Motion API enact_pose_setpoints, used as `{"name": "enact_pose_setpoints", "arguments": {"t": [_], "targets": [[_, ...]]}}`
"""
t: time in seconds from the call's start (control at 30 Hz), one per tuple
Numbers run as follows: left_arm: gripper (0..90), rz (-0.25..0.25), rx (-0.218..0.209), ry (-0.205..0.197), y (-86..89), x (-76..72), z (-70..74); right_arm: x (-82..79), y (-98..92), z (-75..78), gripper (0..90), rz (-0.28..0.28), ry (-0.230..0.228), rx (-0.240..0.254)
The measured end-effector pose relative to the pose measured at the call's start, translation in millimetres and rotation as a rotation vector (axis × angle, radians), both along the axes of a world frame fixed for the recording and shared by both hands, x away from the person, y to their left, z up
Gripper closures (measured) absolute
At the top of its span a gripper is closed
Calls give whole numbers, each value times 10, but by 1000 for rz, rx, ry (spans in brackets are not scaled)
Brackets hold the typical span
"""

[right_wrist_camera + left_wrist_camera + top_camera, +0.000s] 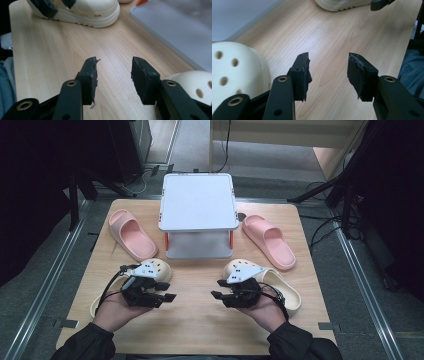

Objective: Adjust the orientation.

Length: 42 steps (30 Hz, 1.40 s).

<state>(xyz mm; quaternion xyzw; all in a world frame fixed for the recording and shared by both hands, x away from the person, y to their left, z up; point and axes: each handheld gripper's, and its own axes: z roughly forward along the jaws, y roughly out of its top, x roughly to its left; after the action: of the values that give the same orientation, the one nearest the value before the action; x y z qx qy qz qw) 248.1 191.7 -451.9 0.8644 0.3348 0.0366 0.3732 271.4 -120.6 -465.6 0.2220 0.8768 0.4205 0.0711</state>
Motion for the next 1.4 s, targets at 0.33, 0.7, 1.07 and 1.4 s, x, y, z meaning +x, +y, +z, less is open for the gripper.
{"name": "enact_pose_setpoints", "arguments": {"t": [0.33,0.7,1.07,1.4], "targets": [[519,67,6,-12,282,-62,81,92,24,-10,616,37,46,4],[500,127,22,17,556,-197,23,162,103,-67,564,43,-1,3],[499,224,15,9,801,-319,1,228,184,-56,562,56,34,28],[526,276,49,55,847,-218,-216,242,242,-67,563,71,38,24]]}}
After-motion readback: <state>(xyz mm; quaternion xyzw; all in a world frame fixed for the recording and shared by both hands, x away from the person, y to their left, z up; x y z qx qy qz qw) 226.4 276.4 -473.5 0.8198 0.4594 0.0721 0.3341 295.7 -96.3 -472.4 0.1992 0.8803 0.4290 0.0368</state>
